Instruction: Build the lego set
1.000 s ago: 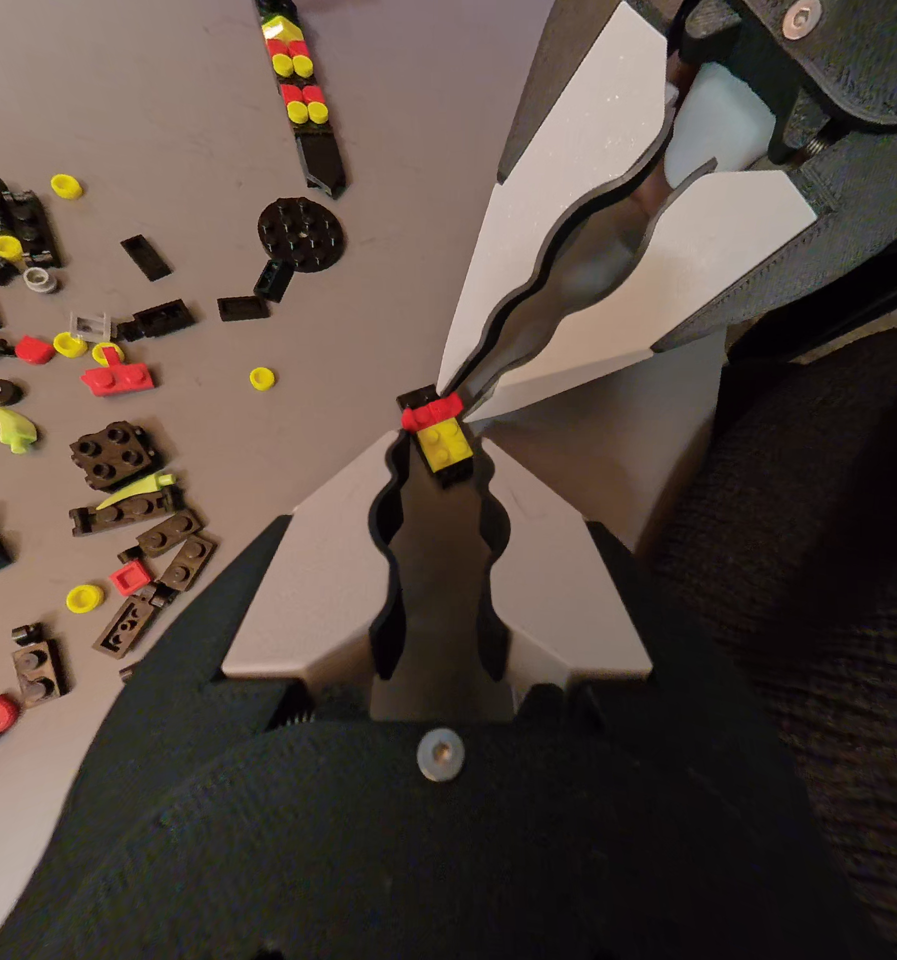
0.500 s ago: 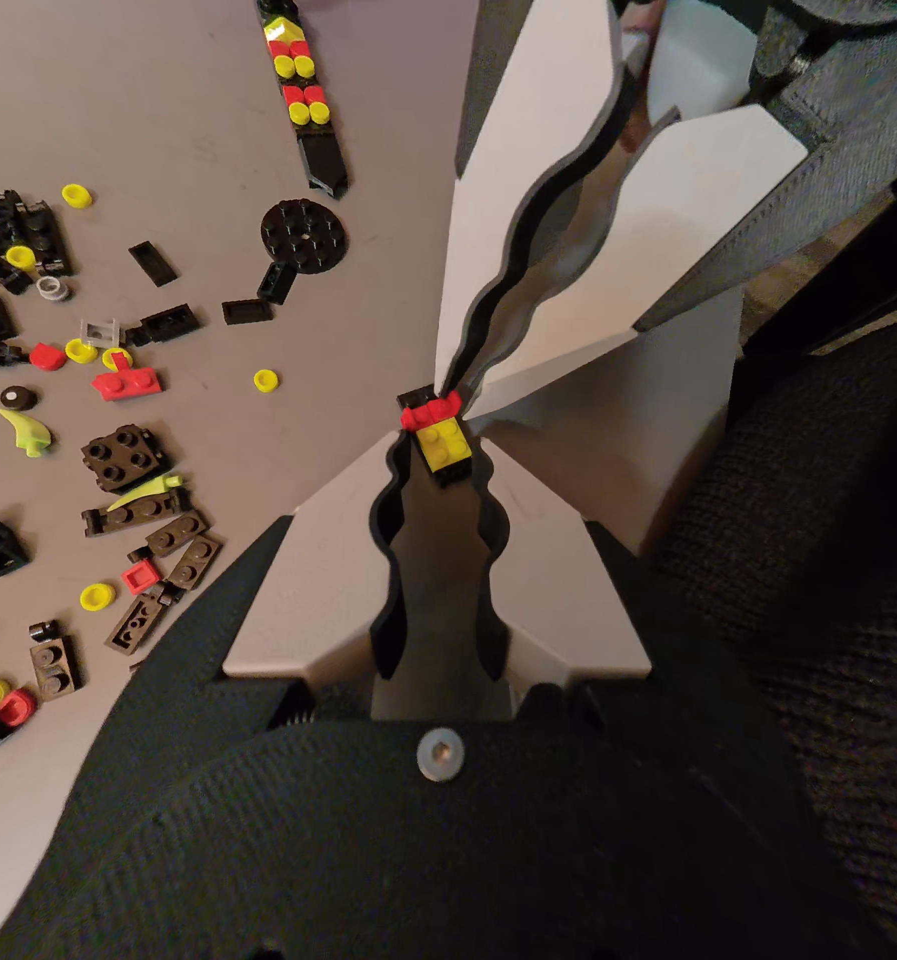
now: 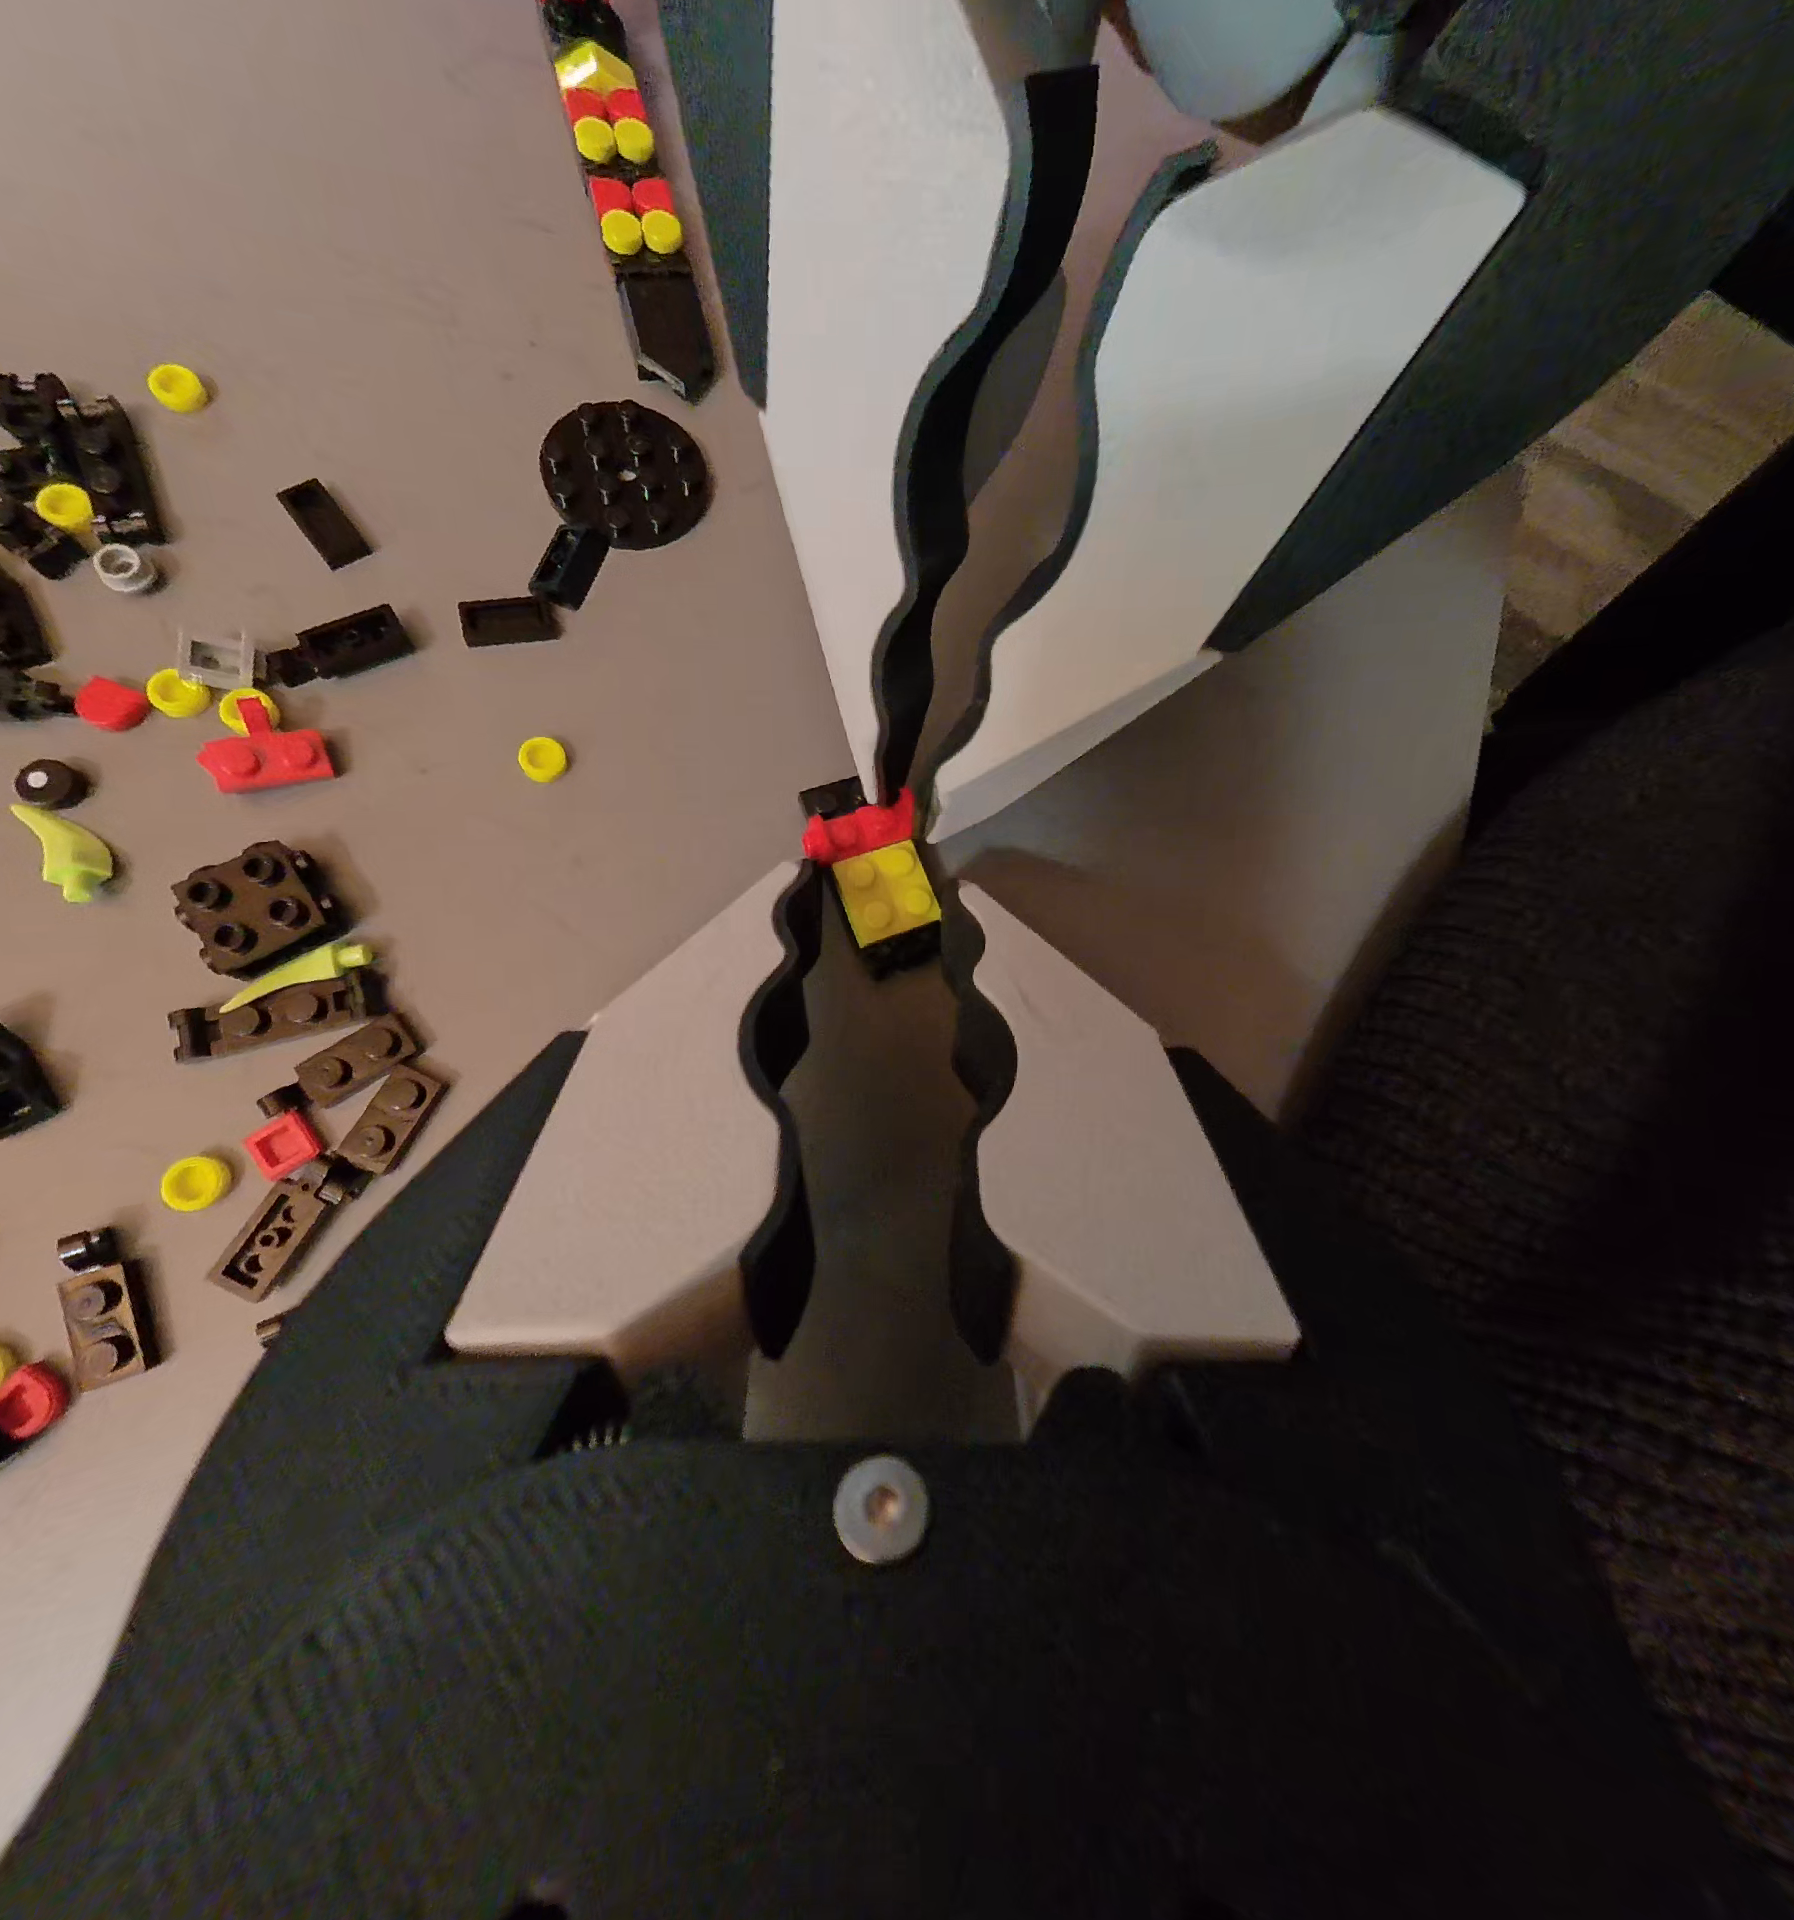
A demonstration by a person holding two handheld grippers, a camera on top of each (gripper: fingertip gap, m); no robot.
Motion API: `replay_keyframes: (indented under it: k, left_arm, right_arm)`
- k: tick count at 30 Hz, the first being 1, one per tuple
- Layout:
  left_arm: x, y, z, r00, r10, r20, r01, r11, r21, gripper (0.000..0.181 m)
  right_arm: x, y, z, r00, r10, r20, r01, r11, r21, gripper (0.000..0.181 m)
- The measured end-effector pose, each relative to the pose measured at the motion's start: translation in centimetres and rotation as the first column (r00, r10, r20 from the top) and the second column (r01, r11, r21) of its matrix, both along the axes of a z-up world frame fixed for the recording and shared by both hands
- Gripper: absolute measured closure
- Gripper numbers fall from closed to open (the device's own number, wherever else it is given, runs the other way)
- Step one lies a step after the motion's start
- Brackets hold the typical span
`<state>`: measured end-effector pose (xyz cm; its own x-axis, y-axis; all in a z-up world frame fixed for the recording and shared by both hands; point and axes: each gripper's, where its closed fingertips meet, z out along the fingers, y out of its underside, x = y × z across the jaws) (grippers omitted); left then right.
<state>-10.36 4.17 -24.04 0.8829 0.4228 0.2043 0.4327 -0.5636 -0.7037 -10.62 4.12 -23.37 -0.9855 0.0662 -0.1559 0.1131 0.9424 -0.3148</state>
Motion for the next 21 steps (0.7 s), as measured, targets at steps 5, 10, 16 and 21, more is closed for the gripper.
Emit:
replay_keyframes:
  k: [5,10,16,21]
  left_arm:
    - [-0.02,-0.02,0.04,0.999,0.008,0.031,-0.009,1.000,0.022,0.162]
    - [-0.04,-0.02,0.02,0.999,0.015,0.030,-0.015,1.000,0.020,0.162]
    - [-0.06,-0.06,0.01,1.000,0.023,0.009,-0.024,1.000,0.013,0.162]
    - [-0.06,-0.09,0.02,0.999,0.036,0.039,-0.037,0.999,0.026,0.162]
  right_arm:
    - [0.04,-0.02,-0.03,0.997,0.042,0.066,-0.043,0.999,0.016,0.178]
    - [0.06,0.01,-0.07,0.990,0.129,0.063,-0.131,0.991,0.038,0.178]
    - [0.05,-0.05,-0.09,0.977,0.213,0.031,-0.214,0.976,0.032,0.178]
    - [0.05,-0.09,-0.11,0.976,0.215,0.030,-0.215,0.976,0.031,0.178]
